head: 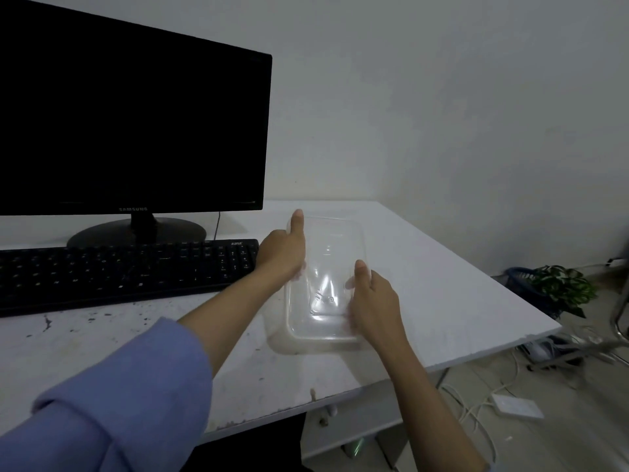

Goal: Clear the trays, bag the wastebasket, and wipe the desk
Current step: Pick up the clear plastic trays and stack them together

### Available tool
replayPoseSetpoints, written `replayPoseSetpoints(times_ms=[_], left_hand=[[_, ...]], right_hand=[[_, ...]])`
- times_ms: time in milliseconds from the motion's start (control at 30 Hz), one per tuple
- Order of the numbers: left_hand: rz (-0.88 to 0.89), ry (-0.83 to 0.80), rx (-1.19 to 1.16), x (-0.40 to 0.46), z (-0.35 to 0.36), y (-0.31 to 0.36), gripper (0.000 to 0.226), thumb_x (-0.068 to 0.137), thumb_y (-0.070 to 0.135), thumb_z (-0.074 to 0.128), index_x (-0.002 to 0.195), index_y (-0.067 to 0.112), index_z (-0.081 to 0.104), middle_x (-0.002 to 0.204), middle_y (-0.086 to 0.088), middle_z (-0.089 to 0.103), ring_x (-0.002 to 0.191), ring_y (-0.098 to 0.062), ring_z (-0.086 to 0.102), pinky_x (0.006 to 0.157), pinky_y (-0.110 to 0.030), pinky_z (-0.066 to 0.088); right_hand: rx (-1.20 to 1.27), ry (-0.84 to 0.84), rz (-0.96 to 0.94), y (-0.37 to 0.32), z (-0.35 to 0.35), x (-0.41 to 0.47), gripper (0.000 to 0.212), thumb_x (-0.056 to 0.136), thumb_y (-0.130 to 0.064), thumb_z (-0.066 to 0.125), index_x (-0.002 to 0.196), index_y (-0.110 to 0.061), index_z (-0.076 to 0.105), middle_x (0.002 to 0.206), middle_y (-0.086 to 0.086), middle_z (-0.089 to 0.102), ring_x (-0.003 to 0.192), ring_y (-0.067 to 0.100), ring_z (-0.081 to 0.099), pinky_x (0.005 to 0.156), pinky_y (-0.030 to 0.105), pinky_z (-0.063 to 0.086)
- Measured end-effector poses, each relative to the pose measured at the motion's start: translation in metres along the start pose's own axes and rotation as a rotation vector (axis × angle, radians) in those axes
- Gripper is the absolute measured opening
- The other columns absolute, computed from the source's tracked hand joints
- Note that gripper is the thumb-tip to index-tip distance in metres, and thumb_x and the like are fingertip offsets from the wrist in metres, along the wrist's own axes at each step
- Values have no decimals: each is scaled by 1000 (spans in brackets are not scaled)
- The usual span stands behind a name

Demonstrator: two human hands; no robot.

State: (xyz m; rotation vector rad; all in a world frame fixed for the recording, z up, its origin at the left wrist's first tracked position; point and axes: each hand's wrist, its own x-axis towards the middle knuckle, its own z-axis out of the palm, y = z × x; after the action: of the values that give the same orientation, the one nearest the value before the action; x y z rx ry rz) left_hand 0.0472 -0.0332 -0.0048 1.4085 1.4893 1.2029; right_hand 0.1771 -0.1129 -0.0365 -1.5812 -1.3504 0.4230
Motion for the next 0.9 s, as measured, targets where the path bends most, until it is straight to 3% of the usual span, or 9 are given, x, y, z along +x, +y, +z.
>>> replayPoseSetpoints(times_ms=[100,167,267,400,533,633,700,833,900], left_hand=[[-11,25,4,0,4,-6,73,88,67,21,57,7,48,52,-7,54,48,-26,52,61,-32,47],[10,27,32,2,4,-8,74,86,69,21,58,7,49,54,-7,55,49,-26,53,60,-31,47],[73,24,89,-1,7,-8,74,87,68,20,59,7,50,53,-6,55,48,-24,54,56,-27,44],[47,38,26,-5,10,-9,73,86,68,23,56,7,49,52,-6,55,50,-26,54,61,-31,46],[28,3,-114,-7,4,-8,64,88,62,35,59,8,54,54,-6,57,52,-25,55,66,-36,50],[64,-64,-101,-21,-1,-6,55,87,58,44,71,7,57,65,-9,62,59,-25,59,67,-37,53],[75,-63,-79,-31,-3,-9,55,85,59,48,72,6,58,62,-9,61,56,-25,60,66,-37,55],[115,60,-39,-40,-7,-12,62,87,58,45,63,1,56,56,-13,60,53,-28,60,65,-40,55],[106,111,-55,-36,-14,-8,62,86,59,44,66,2,57,55,-11,59,49,-24,58,64,-40,56]], right_hand=[[-18,-72,33,2,-3,7,53,99,-41,21,89,-6,60,81,6,62,76,19,57,70,31,46],[34,-143,78,2,-1,18,59,96,-49,22,93,-5,61,86,13,66,80,27,63,82,43,53],[233,-172,217,-8,-1,39,70,89,-64,25,102,-6,62,94,19,68,85,37,67,82,49,56],[247,-168,215,-20,1,57,70,91,-62,23,77,-5,60,69,21,61,72,39,65,78,55,55],[189,-90,161,-23,7,62,68,90,-62,20,62,-11,55,60,14,63,68,36,65,80,53,55],[169,-54,138,-26,10,65,70,90,-62,19,60,-10,55,63,13,63,73,38,66,82,52,54],[164,-27,117,-29,11,65,70,91,-61,18,58,-11,53,58,9,60,71,37,67,80,50,55],[180,-48,106,-37,14,55,57,91,-60,26,95,-11,55,66,6,63,45,13,64,48,24,54],[173,-81,98,-37,17,39,55,90,-61,28,100,-13,53,73,9,65,49,15,64,44,22,51]])
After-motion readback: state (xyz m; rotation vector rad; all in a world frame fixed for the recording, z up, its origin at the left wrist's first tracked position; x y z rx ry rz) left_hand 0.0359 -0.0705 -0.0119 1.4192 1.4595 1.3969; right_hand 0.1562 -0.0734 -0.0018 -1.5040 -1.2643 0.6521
